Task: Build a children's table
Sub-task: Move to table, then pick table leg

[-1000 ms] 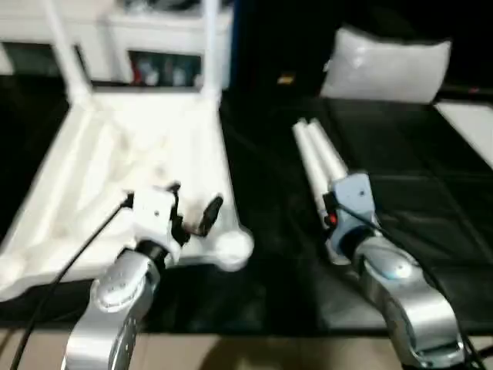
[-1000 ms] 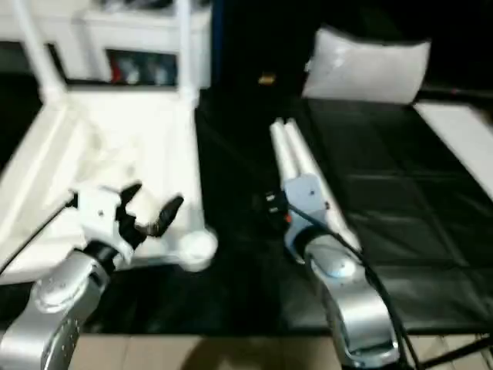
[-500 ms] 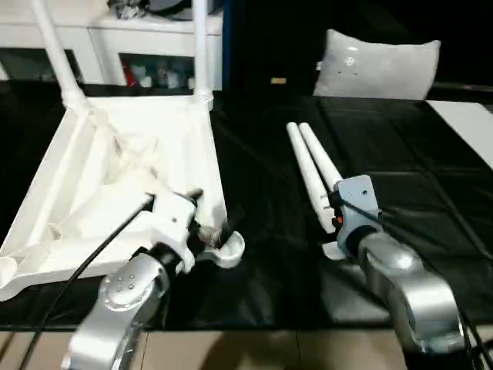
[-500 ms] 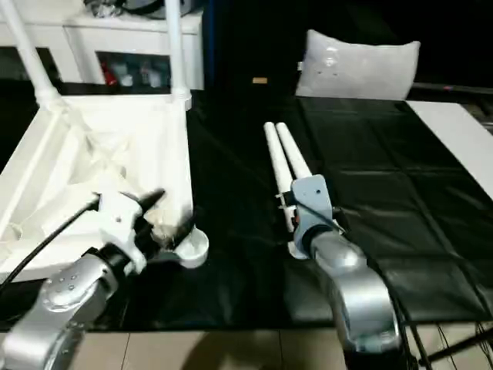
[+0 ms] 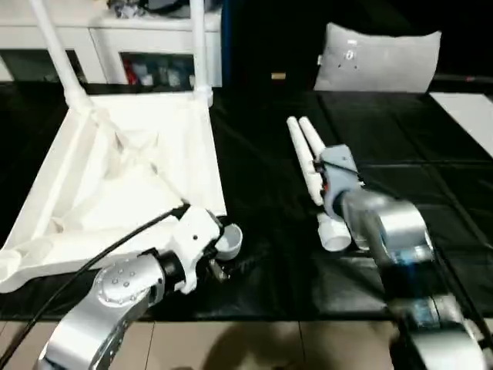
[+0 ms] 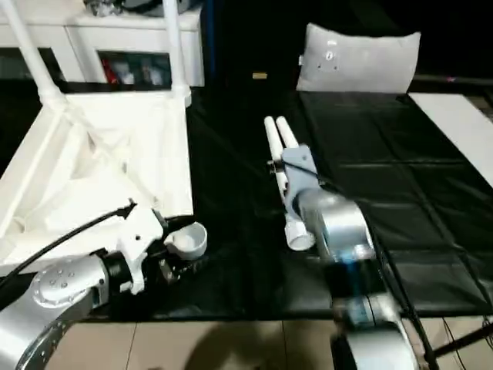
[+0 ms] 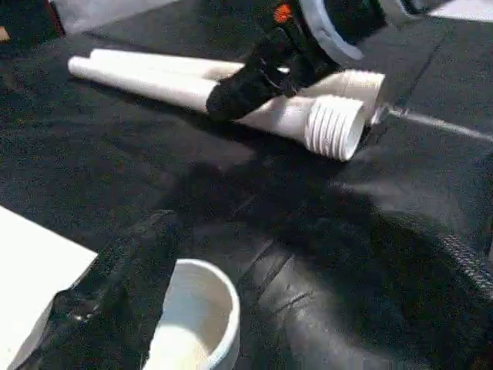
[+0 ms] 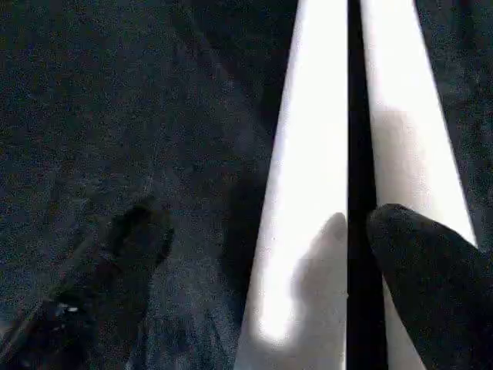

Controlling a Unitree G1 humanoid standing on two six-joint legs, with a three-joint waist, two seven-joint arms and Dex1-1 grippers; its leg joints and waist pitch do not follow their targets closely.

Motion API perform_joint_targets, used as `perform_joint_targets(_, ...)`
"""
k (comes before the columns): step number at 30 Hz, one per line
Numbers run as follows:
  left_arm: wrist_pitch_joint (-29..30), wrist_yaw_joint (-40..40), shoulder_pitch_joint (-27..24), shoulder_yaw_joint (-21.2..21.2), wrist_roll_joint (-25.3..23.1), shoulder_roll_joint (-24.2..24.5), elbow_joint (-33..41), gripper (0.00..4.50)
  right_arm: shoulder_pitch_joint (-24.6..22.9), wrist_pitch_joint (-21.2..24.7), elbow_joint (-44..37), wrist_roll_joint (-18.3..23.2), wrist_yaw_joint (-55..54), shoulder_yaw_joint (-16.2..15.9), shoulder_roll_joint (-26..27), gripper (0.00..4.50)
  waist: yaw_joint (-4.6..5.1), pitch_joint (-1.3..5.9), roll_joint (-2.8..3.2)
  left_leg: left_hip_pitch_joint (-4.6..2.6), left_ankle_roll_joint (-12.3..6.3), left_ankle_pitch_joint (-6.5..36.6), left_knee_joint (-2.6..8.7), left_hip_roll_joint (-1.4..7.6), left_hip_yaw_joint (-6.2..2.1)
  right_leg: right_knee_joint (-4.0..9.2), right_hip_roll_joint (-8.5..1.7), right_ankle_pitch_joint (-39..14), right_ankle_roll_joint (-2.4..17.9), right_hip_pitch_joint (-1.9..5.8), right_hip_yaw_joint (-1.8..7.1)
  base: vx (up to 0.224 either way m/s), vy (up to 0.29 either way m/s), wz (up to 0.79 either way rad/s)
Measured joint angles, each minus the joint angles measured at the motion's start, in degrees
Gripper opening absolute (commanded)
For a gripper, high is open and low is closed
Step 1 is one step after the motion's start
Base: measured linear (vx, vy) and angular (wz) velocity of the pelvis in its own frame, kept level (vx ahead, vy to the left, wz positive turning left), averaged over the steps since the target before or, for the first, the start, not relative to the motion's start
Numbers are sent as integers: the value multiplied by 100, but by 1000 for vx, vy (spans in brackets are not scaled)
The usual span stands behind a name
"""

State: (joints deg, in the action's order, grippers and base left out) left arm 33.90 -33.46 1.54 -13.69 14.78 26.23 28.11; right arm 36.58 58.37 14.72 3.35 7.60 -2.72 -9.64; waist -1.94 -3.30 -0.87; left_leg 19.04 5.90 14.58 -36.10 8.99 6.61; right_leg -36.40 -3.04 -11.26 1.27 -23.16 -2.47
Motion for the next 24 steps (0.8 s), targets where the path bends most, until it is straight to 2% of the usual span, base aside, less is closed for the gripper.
perform_joint_targets(4, 110, 1, 2, -20, -2, 25, 85, 443, 182, 4, 364, 3, -30, 35, 2, 450, -5, -3, -8, 0, 0, 0, 3, 2, 3, 2, 0, -1, 0, 0, -1, 0, 0, 0)
perform_joint_targets(11, 133, 43, 1, -56, -30, 39, 96, 443, 400, 112, 1108, 118, -18, 335, 106, 450, -5, -6, -12, -2, -9, 4, 3, 11, 10, -5, 0, 1, 4, -1, -5, 0, 0, 0)
perform_joint_targets(13, 148, 51, 1, -77, -52, 40, 97, 450, 418, 150, 1144, 205, 51, 429, 135, 412, -4, -6, -13, -3, -11, 3, 3, 16, 13, -7, 0, 1, 4, -1, -7, 0, 0, 0)
perform_joint_targets(17, 161, 54, 1, -79, -94, 45, 99, 450, 422, 263, 1148, 310, 176, 445, 133, 393, -5, -6, -14, -2, -13, 0, 3, 21, 18, -8, 0, 2, 5, -1, -10, 0, 0, 0)
perform_joint_targets(18, 165, 55, 1, -79, -95, 46, 101, 450, 426, 296, 1168, 332, 238, 445, 134, 370, -5, -6, -14, -2, -14, 0, 3, 22, 18, -8, 0, 2, 5, -1, -10, 0, 0, 0)
perform_joint_targets(21, 172, 56, 1, -80, -96, 49, 138, 450, 483, 384, 1248, 345, 304, 444, 131, 360, -5, -8, -18, -2, -14, 0, 3, 24, 19, -8, 0, 2, 5, -1, -11, 0, 0, 0)
perform_joint_targets(24, 174, 56, 1, -81, -96, 49, 190, 450, 488, 419, 1248, 377, 354, 444, 131, 323, -7, -11, -23, -2, -15, -1, 3, 26, 21, -7, 0, 2, 5, -1, -12, 0, 0, 0)
